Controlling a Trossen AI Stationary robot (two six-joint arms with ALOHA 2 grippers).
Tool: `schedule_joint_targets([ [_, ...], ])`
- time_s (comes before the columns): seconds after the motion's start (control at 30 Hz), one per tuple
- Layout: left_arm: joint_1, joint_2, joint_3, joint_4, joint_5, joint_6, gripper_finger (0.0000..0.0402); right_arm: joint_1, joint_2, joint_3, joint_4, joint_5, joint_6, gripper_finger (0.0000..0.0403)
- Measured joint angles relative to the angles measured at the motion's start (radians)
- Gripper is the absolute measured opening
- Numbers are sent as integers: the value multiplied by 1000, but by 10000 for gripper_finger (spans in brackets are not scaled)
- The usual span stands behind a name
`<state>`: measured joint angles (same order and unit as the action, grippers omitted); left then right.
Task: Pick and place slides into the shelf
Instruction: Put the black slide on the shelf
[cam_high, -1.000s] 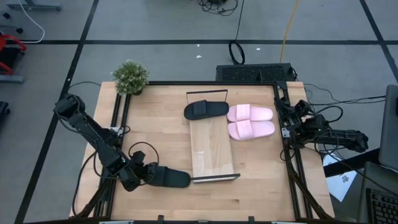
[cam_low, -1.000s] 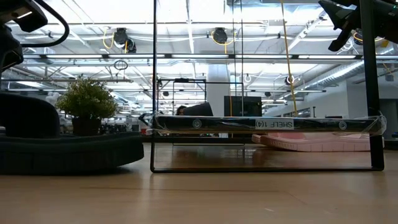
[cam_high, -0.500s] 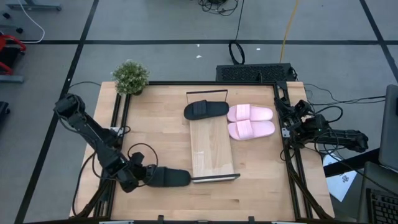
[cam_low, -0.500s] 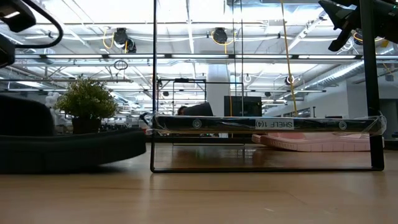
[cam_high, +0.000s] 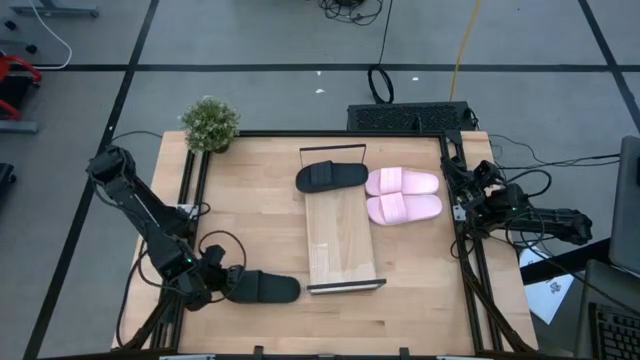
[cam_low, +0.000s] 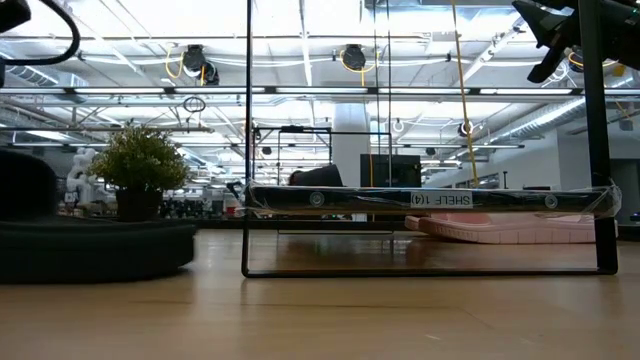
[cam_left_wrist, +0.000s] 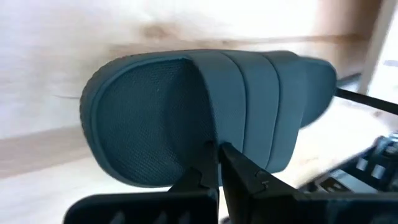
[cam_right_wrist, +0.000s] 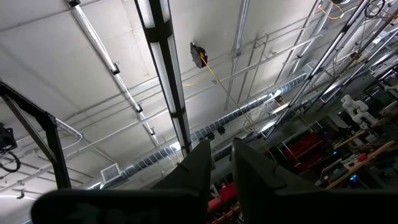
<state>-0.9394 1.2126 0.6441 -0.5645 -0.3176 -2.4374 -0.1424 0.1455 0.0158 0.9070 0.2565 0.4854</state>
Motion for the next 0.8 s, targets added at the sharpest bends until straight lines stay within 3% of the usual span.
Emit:
schedule_joint_targets([
  [0.17,-5,-81,0,-125,-2,-6,0,0,0,0,0,0,0,54],
  [0.53,-5,-291,0,-316,-154,-6,0,0,0,0,0,0,0,54],
  [0.67,-2,-338,0,-361,-164,-6,0,0,0,0,0,0,0,54],
  [0.8,-2,-364,25,-419,-236,8,0,0,0,0,0,1,-1,54],
])
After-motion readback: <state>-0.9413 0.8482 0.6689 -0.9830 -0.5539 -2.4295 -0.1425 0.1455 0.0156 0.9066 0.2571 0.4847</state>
